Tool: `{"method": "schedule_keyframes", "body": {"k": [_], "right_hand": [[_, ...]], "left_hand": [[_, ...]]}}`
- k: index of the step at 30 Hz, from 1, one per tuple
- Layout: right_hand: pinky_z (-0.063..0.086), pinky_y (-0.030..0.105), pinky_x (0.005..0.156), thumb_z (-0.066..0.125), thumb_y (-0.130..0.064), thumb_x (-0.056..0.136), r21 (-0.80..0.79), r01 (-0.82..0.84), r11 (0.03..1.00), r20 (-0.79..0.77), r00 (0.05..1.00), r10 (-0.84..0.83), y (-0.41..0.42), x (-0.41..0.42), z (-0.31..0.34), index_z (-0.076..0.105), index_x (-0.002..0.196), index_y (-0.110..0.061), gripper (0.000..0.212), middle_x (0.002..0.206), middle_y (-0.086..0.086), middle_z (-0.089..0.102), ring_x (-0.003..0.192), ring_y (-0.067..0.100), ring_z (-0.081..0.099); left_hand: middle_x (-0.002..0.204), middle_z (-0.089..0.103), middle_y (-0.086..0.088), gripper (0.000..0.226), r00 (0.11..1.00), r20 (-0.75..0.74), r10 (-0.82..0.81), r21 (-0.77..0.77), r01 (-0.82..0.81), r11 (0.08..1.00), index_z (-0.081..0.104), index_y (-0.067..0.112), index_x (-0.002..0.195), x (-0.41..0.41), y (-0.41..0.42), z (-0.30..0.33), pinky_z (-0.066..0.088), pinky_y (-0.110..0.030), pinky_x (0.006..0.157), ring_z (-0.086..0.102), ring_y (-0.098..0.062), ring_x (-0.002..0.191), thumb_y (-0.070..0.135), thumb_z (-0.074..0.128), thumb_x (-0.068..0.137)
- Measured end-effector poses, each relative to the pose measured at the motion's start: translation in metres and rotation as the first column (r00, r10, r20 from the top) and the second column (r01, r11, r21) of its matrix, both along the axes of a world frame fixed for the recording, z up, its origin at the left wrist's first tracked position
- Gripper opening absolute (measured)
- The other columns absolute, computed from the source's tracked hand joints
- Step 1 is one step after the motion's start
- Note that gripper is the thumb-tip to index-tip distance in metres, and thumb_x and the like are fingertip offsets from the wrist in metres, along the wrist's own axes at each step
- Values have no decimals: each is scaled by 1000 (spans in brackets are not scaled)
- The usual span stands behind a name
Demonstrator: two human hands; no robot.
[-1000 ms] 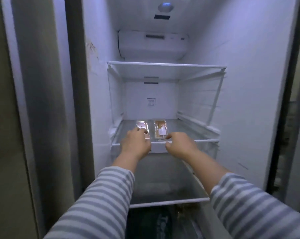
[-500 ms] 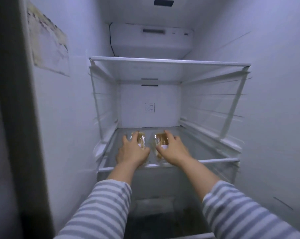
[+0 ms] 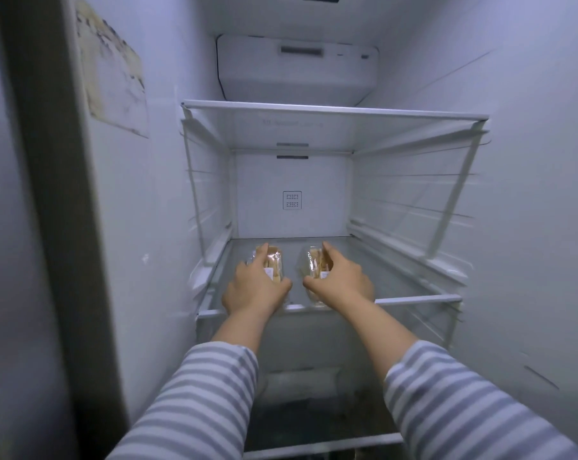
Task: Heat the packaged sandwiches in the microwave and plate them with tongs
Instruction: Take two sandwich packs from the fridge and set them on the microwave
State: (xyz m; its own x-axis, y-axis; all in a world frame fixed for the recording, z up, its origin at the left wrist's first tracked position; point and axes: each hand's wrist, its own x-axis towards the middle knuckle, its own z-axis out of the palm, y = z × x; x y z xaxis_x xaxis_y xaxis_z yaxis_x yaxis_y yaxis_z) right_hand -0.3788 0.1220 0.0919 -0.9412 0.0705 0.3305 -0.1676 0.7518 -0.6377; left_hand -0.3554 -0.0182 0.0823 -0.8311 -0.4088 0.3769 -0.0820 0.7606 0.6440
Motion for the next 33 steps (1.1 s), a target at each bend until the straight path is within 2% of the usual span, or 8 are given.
{"method": "schedule_keyframes", "body": {"k": [7,10,14,20,24,26,30,33], "right_hand": [[46,34,90,65,-44,74,-18,-14,1000,-40,999,13,37,80,-4,27,142,-53,78,132,-8,57,119,23,56],[44,35,87,61,-49,77,-5,-16,1000,-73,997,15,53,125,-13,25,144,-51,76,133,-5,56,120,24,54],[46,38,90,60,-54,79,25,-32,999,-113,993,34,67,187,-40,24,146,-46,76,130,1,57,117,26,55],[45,37,81,63,-52,80,50,-126,991,26,992,125,88,283,-104,22,146,-46,78,131,1,55,114,25,56],[47,36,85,62,-53,79,123,-221,968,144,969,203,92,344,-140,23,145,-49,77,134,-1,54,113,25,57],[46,35,81,61,-55,78,139,-269,953,187,952,242,86,373,-155,23,144,-49,76,129,-2,57,111,25,58],[51,36,80,60,-61,77,147,-374,916,241,911,333,61,420,-179,21,144,-51,78,118,0,60,104,24,60],[48,37,82,60,-56,79,152,-457,876,265,873,409,33,450,-190,23,144,-48,75,122,1,60,109,25,59]], "left_hand": [[137,48,-4,79,998,-66,15,-1,-15,1000,22,51,144,83,27,2,42,-37,92,50,-27,122,43,59,74],[142,43,-3,78,996,-69,52,-31,-55,998,22,50,145,137,46,-3,41,-38,95,46,-27,127,45,60,77],[137,45,-4,78,995,-68,73,-11,-74,997,22,50,144,210,69,-33,42,-39,91,49,-27,121,48,61,78],[130,47,-3,78,983,84,162,41,-166,985,19,52,144,318,93,-96,44,-37,86,54,-26,112,50,62,80],[129,48,-2,77,953,212,214,65,-233,970,22,53,142,387,100,-137,46,-37,87,55,-26,110,49,61,76],[128,49,-2,77,934,265,238,82,-268,960,23,54,142,420,99,-153,46,-36,87,56,-25,110,47,61,75],[129,49,-6,77,898,324,296,87,-340,936,21,53,143,481,84,-177,44,-38,93,54,-28,116,49,60,76],[123,51,-6,76,873,318,370,93,-417,904,24,52,143,521,59,-190,44,-38,94,55,-28,113,46,61,77]]}}
